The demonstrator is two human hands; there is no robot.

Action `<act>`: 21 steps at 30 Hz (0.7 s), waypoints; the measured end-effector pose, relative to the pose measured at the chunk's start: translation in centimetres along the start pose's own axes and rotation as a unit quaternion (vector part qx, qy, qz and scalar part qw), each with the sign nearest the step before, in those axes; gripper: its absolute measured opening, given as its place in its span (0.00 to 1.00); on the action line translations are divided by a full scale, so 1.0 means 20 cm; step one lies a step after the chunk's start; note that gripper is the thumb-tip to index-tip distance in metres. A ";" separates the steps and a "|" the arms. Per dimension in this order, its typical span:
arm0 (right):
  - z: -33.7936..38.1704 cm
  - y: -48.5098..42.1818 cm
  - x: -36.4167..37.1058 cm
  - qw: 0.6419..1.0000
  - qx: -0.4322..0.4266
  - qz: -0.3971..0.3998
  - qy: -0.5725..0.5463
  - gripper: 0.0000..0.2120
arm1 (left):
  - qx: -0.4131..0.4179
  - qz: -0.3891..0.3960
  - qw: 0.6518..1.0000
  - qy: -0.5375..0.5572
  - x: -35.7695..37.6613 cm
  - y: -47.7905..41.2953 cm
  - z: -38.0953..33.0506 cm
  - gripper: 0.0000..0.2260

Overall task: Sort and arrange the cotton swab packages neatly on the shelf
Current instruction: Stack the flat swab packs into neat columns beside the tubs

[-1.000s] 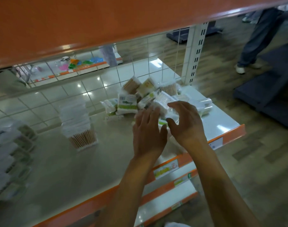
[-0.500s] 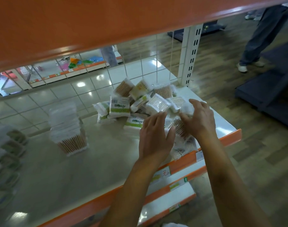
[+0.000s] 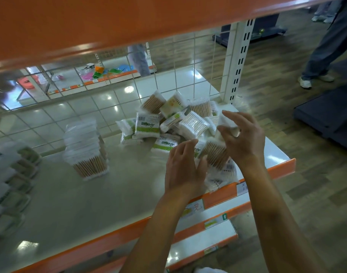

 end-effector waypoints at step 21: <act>0.30 0.22 0.15 0.948 0.051 0.001 -0.313 0.11 | -0.075 -0.098 0.982 0.146 -0.26 0.06 0.13 0.15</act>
Point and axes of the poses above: each hand's wrist, its own y-axis away from the middle knuckle, its own x-axis out of the palm, z = x × y, the point moved 5 cm from there along -y, towards the middle knuckle, and after that the axes turned 11 degrees about -z, right-handed, at the moved point
